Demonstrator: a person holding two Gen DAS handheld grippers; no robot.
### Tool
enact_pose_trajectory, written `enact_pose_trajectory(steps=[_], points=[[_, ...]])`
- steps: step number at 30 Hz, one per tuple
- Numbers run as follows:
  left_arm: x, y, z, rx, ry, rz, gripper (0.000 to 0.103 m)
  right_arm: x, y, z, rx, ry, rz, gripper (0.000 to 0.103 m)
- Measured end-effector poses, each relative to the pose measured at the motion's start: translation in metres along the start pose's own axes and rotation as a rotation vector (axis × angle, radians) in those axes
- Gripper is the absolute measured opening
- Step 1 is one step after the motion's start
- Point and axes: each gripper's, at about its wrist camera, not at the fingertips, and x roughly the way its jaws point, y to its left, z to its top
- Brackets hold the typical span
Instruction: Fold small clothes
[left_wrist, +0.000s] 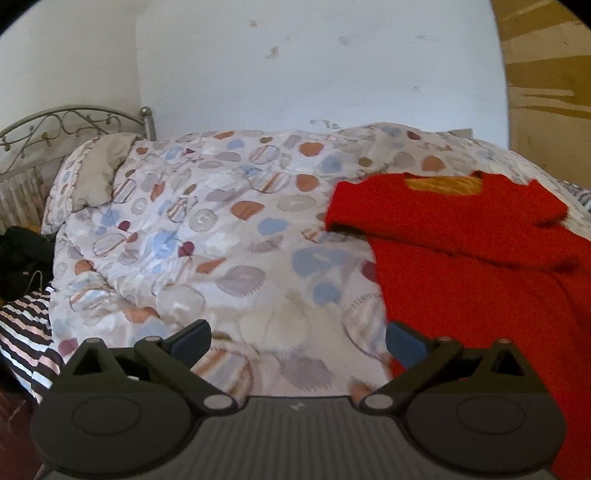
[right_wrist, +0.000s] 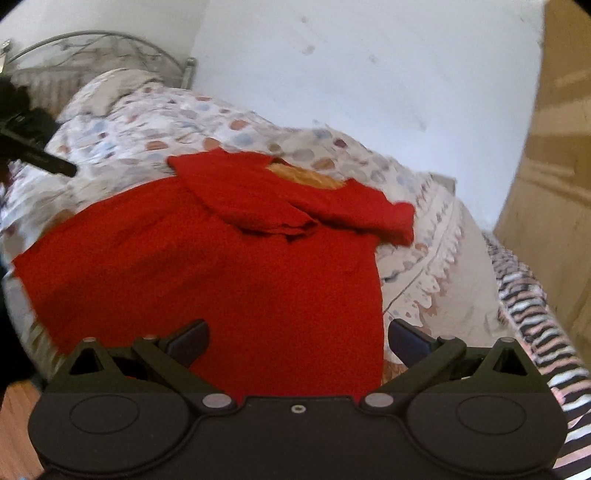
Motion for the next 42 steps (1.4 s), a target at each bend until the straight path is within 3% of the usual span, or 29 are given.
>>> enact_pose_trajectory(steps=[9, 16, 20, 25, 28, 30, 32, 37, 42], points=[[-0.027, -0.035, -0.014, 0.091, -0.002, -0.097, 0.103, -0.025, 0.046, -0.024, -0.279, 0.026, -0.014, 0.103], [-0.039, -0.049, -0.013, 0.1, -0.02, -0.136, 0.103, -0.007, 0.069, -0.039, -0.423, 0.131, -0.125, 0.102], [-0.042, -0.051, -0.013, 0.095, -0.022, -0.148, 0.103, -0.006, 0.069, -0.038, -0.405, 0.092, -0.165, 0.101], [-0.046, -0.054, -0.016, 0.102, -0.022, -0.156, 0.103, -0.009, 0.075, -0.036, -0.489, 0.03, -0.199, 0.092], [-0.051, -0.053, -0.018, 0.103, -0.031, -0.164, 0.103, -0.013, 0.082, -0.036, -0.548, 0.013, -0.153, 0.064], [-0.055, -0.052, -0.019, 0.104, -0.043, -0.182, 0.103, -0.016, 0.085, -0.034, -0.573, 0.011, -0.101, 0.026], [-0.061, -0.052, -0.022, 0.111, -0.083, -0.199, 0.103, -0.018, 0.085, -0.03, -0.566, 0.004, -0.07, 0.011], [-0.077, -0.057, -0.029, 0.155, -0.163, -0.263, 0.103, -0.017, 0.062, 0.01, -0.385, -0.009, 0.029, 0.005], [-0.085, -0.067, -0.034, 0.183, -0.178, -0.351, 0.103, 0.006, 0.027, 0.05, -0.182, 0.007, 0.129, 0.003]])
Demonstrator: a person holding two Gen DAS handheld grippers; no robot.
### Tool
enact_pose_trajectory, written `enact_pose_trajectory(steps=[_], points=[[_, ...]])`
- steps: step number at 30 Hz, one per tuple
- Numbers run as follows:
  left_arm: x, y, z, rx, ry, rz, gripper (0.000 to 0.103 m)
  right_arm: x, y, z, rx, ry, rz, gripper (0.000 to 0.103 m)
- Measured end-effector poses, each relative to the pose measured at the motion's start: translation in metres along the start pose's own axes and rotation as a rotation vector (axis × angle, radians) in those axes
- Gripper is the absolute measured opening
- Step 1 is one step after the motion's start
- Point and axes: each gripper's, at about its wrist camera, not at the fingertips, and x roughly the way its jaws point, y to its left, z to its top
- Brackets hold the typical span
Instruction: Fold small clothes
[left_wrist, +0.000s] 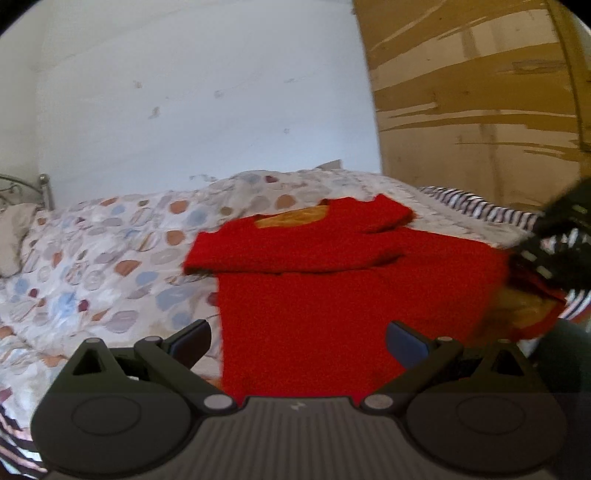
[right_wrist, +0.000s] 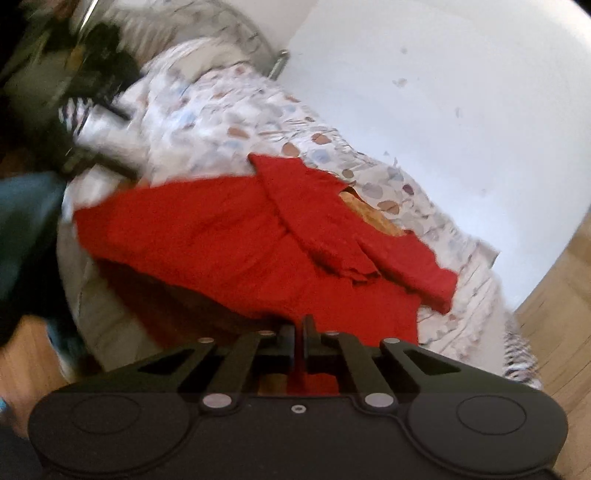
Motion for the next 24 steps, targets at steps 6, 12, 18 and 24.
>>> enact_pose_trajectory(steps=[6, 12, 18, 24], points=[[0.0, -0.019, -0.009, 0.086, 0.013, -0.031, 0.103, 0.007, -0.023, 0.0, 0.069, 0.026, 0.099, 0.003], [0.009, -0.021, -0.016, 0.08, 0.056, -0.058, 0.103, -0.012, 0.008, -0.029, -0.029, 0.073, 0.112, 0.011], [0.015, -0.014, -0.014, 0.051, 0.077, -0.057, 0.103, -0.016, 0.034, -0.042, -0.072, 0.068, 0.099, 0.033], [0.014, -0.009, -0.015, 0.042, 0.089, -0.047, 0.103, -0.012, 0.058, -0.05, -0.255, 0.084, 0.076, 0.043]])
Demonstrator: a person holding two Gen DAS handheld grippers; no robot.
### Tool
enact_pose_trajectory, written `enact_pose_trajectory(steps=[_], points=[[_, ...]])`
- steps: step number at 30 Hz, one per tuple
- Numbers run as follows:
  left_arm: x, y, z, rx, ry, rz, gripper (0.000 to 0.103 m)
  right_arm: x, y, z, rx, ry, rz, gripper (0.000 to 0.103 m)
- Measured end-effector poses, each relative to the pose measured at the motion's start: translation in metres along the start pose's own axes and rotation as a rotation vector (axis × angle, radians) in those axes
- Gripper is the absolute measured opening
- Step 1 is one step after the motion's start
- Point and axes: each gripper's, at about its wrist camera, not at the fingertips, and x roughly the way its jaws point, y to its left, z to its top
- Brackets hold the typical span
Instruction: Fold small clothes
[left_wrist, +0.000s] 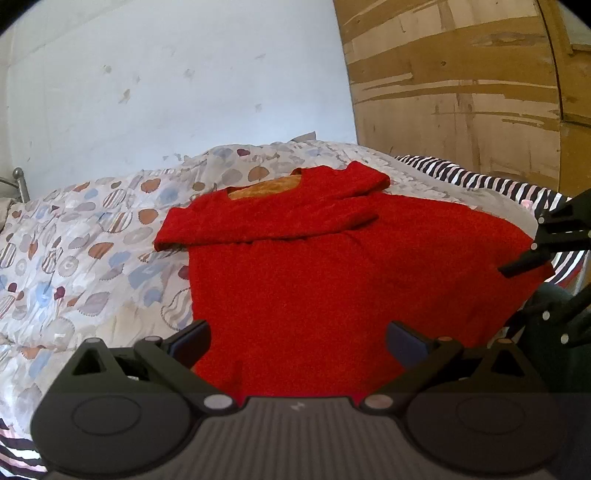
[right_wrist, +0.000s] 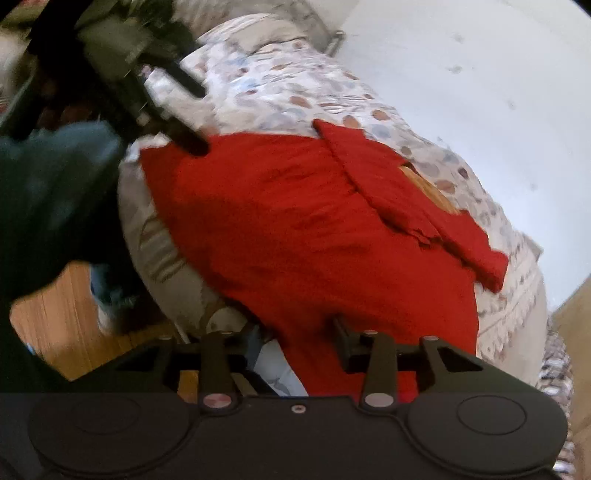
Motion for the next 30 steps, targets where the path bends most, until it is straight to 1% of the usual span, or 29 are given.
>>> enact_pose_trajectory(steps=[5, 7, 9, 10, 11, 12, 16, 17, 20, 23, 24, 26, 28, 29, 30], points=[[0.001, -0.001, 0.0, -0.005, 0.009, -0.003, 0.103, 0.009, 0.022, -0.002, -0.234, 0.058, -0.065, 0.042], [0.001, -0.001, 0.0, -0.004, 0.007, -0.005, 0.103, 0.011, 0.027, -0.003, -0.32, 0.082, -0.084, 0.037], [0.002, -0.002, -0.001, -0.001, 0.005, -0.008, 0.103, 0.012, 0.027, -0.005, -0.388, 0.102, -0.106, 0.023], [0.002, -0.002, -0.001, -0.002, 0.005, -0.01, 0.103, 0.011, 0.025, -0.005, -0.39, 0.104, -0.104, 0.021], [0.003, -0.002, -0.001, -0.003, 0.004, -0.013, 0.103, 0.011, 0.021, -0.003, -0.374, 0.107, -0.098, 0.015], [0.003, -0.003, 0.0, -0.005, 0.004, -0.015, 0.103, 0.009, 0.017, -0.001, -0.352, 0.108, -0.096, 0.007], [0.003, -0.003, 0.0, -0.006, 0.001, -0.034, 0.103, 0.003, -0.006, 0.017, -0.23, 0.106, -0.057, 0.006], [0.003, -0.004, 0.0, -0.006, -0.001, -0.048, 0.103, 0.001, -0.013, 0.023, -0.197, 0.101, -0.05, 0.006], [-0.001, -0.007, -0.001, 0.005, -0.015, -0.125, 0.103, -0.001, -0.034, 0.039, -0.105, 0.072, -0.037, 0.005], [-0.001, -0.021, -0.003, 0.056, -0.026, -0.177, 0.103, 0.002, -0.061, 0.052, 0.032, 0.042, 0.012, 0.005], [0.001, -0.027, -0.004, 0.079, -0.022, -0.18, 0.103, 0.005, -0.069, 0.055, 0.066, 0.036, 0.024, 0.005], [0.012, -0.04, -0.006, 0.134, 0.012, -0.16, 0.103, 0.01, -0.083, 0.06, 0.128, 0.027, 0.044, 0.005], [0.029, -0.053, -0.007, 0.181, 0.08, -0.149, 0.102, 0.014, -0.093, 0.062, 0.182, 0.023, 0.061, 0.005], [0.038, -0.056, -0.007, 0.18, 0.112, -0.164, 0.101, 0.017, -0.102, 0.064, 0.222, 0.018, 0.074, 0.005], [0.044, -0.056, -0.007, 0.163, 0.126, -0.176, 0.1, 0.019, -0.106, 0.064, 0.261, 0.013, 0.085, 0.005]])
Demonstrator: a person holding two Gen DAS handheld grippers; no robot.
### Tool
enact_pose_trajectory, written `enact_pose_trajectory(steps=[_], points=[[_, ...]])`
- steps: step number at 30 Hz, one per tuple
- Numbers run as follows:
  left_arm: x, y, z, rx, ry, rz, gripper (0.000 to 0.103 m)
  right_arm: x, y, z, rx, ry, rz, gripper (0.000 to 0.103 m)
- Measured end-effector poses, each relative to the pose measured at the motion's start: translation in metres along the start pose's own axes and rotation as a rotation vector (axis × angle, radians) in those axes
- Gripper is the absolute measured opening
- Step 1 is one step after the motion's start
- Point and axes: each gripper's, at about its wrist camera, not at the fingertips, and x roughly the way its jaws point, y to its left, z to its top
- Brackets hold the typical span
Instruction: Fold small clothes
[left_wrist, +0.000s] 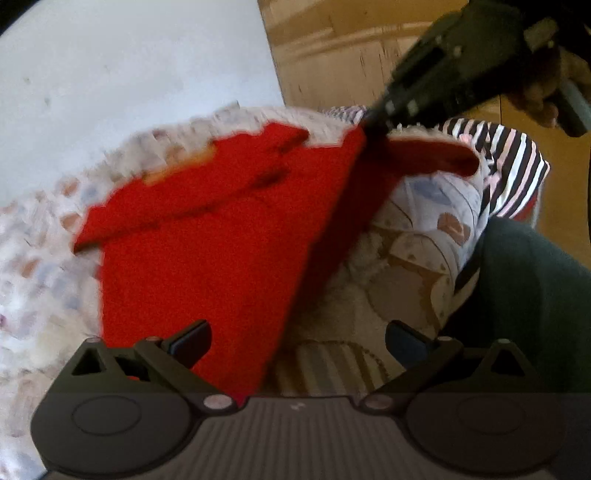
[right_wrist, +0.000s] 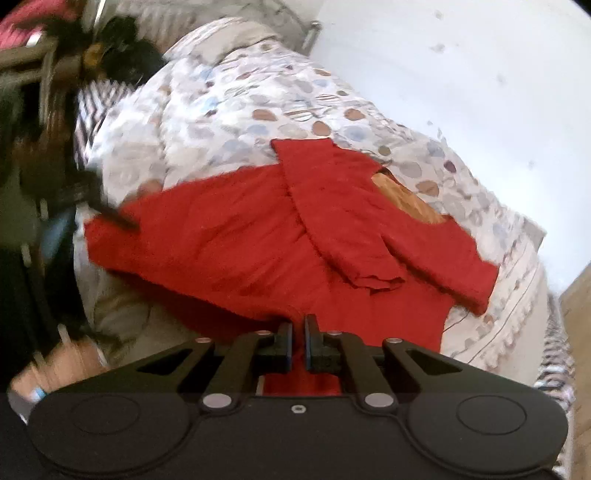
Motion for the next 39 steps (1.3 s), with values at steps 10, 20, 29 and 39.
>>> enact_pose_trajectory(steps=[10, 20, 29, 39], points=[[0.017, 0.031, -0.004, -0.036, 0.06, 0.139, 0.082, 0.017, -0.041, -0.013, 0.32, -0.031, 0.066, 0.005], [0.001, 0.055, -0.017, -0.03, 0.104, 0.146, 0.069, 0.039, -0.063, -0.014, 0.455, -0.024, 0.105, 0.005], [-0.011, 0.088, -0.015, -0.123, 0.113, 0.102, 0.014, 0.043, -0.069, -0.017, 0.481, -0.019, 0.111, 0.005], [-0.021, 0.113, 0.016, -0.204, 0.01, 0.131, 0.007, 0.014, -0.027, -0.033, 0.335, -0.041, 0.052, 0.048]])
